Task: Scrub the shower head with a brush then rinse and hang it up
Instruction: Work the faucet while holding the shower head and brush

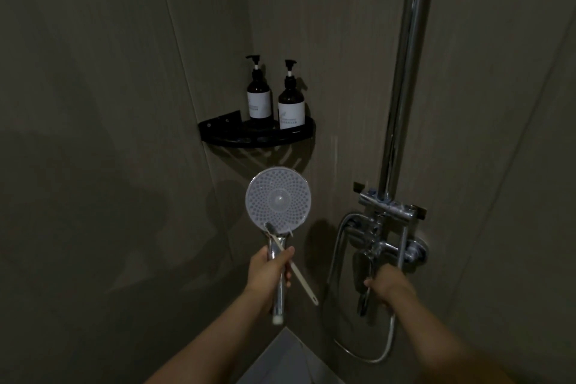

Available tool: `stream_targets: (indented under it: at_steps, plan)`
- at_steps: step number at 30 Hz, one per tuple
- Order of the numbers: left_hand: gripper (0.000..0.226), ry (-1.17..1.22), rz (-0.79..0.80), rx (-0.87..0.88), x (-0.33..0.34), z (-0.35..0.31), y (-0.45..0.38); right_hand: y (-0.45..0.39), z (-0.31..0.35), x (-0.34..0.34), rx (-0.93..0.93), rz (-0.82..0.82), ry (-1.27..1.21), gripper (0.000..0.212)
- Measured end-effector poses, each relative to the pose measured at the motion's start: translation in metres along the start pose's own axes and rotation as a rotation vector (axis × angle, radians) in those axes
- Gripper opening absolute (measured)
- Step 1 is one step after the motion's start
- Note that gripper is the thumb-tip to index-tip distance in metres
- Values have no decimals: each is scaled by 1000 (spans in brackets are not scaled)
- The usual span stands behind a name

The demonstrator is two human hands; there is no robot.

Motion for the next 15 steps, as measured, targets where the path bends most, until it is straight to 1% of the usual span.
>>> stream_targets:
  at_steps: [7, 11, 15]
  plan:
    - [16, 0, 11, 7, 5, -1, 2, -2, -1, -1, -1, -6, 5, 43]
    - [16, -15, 21, 11, 4, 1, 4, -3, -1, -1, -17, 11, 55, 46]
    - [17, -14, 5, 13, 0, 3, 4, 3, 3, 0, -6, 14, 90, 43]
Point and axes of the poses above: each hand's wrist, its own y-axis away from the middle knuckle, its own x-axis out of the palm, z = x × y, the point moved 2 cm from there along -y, towards the middle knuckle, and after that the axes turned 14 degrees about -y, right-handed, at the moved point
